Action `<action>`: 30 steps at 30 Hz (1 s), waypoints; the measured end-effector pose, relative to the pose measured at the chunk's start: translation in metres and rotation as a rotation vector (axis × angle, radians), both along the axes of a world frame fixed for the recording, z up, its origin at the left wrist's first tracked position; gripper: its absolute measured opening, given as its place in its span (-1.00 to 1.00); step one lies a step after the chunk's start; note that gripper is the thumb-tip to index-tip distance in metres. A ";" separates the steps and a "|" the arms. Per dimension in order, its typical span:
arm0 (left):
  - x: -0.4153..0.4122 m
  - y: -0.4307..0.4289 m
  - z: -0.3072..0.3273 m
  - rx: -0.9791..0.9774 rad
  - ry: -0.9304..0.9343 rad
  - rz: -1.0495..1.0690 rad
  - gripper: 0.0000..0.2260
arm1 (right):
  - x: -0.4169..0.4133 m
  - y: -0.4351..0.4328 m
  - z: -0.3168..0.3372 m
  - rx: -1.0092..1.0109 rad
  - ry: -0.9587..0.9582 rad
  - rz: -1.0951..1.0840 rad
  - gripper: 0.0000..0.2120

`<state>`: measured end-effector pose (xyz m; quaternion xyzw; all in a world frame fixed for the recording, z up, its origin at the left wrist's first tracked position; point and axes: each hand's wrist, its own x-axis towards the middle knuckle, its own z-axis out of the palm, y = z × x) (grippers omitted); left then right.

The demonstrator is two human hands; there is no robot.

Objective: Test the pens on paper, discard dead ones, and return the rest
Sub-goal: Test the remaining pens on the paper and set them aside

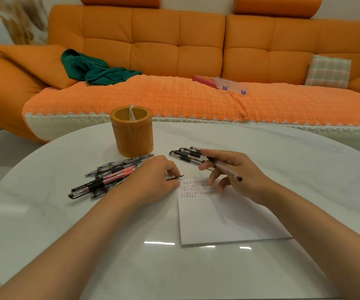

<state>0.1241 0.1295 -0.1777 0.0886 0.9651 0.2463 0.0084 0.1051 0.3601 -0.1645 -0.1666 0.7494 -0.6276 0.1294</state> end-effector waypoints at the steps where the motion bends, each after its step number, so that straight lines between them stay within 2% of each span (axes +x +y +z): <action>1: 0.000 0.001 0.000 0.003 0.006 0.005 -0.85 | 0.000 -0.001 0.001 -0.038 -0.057 -0.002 -0.63; 4: 0.002 0.001 0.001 0.059 0.039 0.018 -0.89 | -0.002 -0.003 0.006 -0.177 -0.205 0.006 -0.57; 6: 0.003 0.001 0.002 0.132 0.062 0.042 -0.89 | -0.003 -0.003 0.008 -0.156 -0.172 0.029 -0.66; 8: 0.004 0.001 0.002 0.222 0.073 0.067 -0.87 | -0.004 -0.003 0.007 0.046 0.004 0.015 -0.78; 11: 0.004 0.003 0.003 0.303 0.099 0.091 -0.85 | -0.006 -0.006 0.002 0.417 0.274 -0.048 -0.76; 15: 0.004 0.005 0.003 0.317 0.092 0.126 -0.83 | -0.004 -0.011 -0.002 0.664 0.436 -0.092 -0.82; 20: 0.004 0.004 0.004 0.305 0.079 0.128 -0.83 | -0.002 -0.013 0.000 0.688 0.481 -0.105 -0.82; 27: 0.008 0.010 0.009 0.319 0.081 0.012 -0.87 | -0.001 -0.016 -0.001 0.667 0.528 -0.009 -0.79; 30: 0.011 0.015 0.010 0.340 0.028 0.001 -0.90 | 0.002 -0.018 0.002 0.770 0.523 0.071 -0.74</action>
